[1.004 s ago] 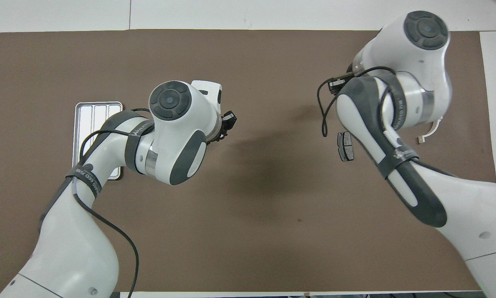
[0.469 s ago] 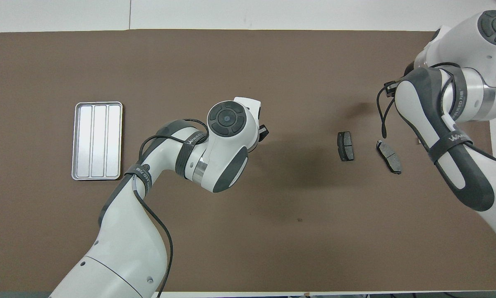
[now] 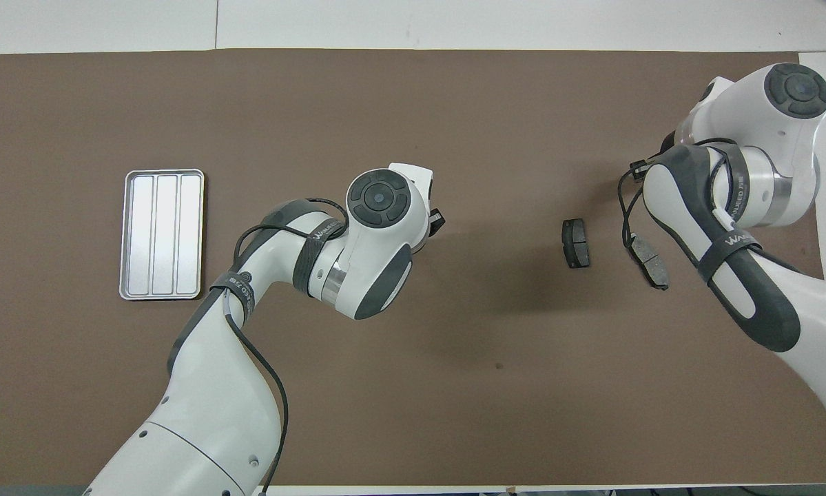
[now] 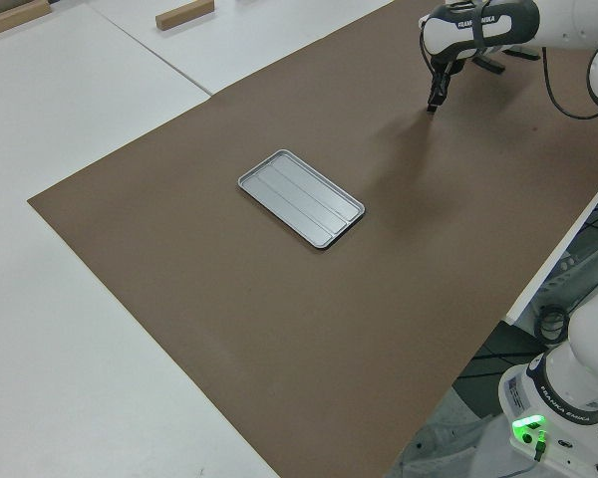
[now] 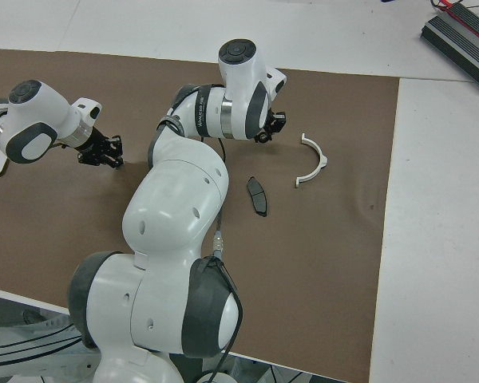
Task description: Place bearing gear from tray to pile
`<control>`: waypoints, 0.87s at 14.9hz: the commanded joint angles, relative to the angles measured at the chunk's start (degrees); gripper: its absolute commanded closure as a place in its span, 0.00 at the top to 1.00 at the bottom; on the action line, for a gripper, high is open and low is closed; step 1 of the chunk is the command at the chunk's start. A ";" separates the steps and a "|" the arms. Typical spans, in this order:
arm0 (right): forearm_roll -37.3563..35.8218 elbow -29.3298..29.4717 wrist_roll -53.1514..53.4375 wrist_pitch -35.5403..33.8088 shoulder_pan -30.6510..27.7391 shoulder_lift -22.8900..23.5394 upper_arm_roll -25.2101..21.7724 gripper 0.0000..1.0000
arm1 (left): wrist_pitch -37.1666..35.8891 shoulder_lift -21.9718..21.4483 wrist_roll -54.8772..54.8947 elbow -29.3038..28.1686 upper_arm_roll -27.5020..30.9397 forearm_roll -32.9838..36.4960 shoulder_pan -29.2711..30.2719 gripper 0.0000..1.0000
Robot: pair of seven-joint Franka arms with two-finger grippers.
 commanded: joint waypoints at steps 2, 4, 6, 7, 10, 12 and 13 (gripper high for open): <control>-0.72 -4.09 -3.09 2.78 -2.06 -1.91 0.94 0.00 | 1.95 0.16 -0.68 -1.00 0.98 1.00 -1.04 0.25; -0.63 -5.41 -3.27 4.10 -2.23 -1.91 0.94 0.00 | 2.04 0.16 -0.76 -1.08 0.98 1.00 -1.04 0.25; -0.63 -6.29 -3.19 4.89 -2.23 -1.99 0.94 0.00 | 1.61 0.16 -0.76 -1.17 0.98 1.00 -1.13 0.26; -0.63 -6.29 -3.19 4.90 -2.23 -1.91 0.94 0.00 | 0.65 0.16 -0.68 -0.39 1.07 0.91 -1.04 0.34; -0.63 -6.64 -3.01 4.99 -2.23 -1.91 0.94 0.00 | -2.43 0.16 -0.68 0.58 1.07 1.44 -0.69 0.79; -0.63 -6.56 -2.75 4.99 -2.23 -1.91 0.94 0.12 | -2.61 -0.01 -0.68 0.67 1.15 1.79 -0.51 1.00; -0.63 -6.56 -2.66 5.07 -2.23 -1.82 0.94 0.42 | -2.70 -0.27 -0.59 0.67 1.15 1.79 -0.16 1.00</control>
